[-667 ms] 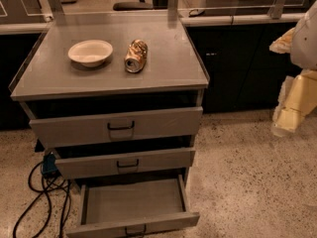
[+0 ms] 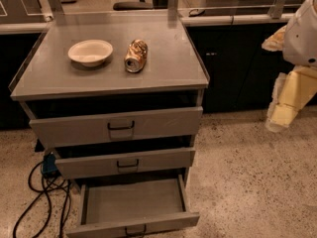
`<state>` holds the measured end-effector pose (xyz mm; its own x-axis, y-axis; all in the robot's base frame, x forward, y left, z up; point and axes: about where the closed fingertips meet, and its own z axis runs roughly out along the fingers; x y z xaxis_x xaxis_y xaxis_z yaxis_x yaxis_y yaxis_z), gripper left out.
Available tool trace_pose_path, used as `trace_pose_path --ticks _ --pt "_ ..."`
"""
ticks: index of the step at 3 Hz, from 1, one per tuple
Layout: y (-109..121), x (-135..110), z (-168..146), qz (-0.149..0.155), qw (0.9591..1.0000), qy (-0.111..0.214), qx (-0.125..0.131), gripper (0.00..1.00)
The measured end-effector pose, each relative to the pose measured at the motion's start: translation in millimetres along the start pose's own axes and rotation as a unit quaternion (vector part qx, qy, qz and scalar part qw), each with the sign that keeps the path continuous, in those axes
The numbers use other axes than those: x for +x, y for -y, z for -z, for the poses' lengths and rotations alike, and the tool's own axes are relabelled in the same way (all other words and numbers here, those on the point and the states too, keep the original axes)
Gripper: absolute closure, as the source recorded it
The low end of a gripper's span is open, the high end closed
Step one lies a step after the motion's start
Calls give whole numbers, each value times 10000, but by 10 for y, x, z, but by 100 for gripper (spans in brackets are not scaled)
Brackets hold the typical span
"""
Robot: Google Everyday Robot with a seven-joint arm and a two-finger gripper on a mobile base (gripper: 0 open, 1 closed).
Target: Place orange can into bottom drawer
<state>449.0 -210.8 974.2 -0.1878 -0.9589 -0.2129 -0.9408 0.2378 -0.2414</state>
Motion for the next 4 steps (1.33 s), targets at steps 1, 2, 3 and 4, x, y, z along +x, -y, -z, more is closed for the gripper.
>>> trace_pose_path --ticks 1,2,3,4 --pt "350 -325 -313 513 9981 116 -315 0" --pt "845 -946 -809 1087 9905 448 -714 0" --pt "1236 -1246 -1536 1660 9795 697 -908 0" --pt "1282 -963 -2802 1968 9669 1183 -1115 0"
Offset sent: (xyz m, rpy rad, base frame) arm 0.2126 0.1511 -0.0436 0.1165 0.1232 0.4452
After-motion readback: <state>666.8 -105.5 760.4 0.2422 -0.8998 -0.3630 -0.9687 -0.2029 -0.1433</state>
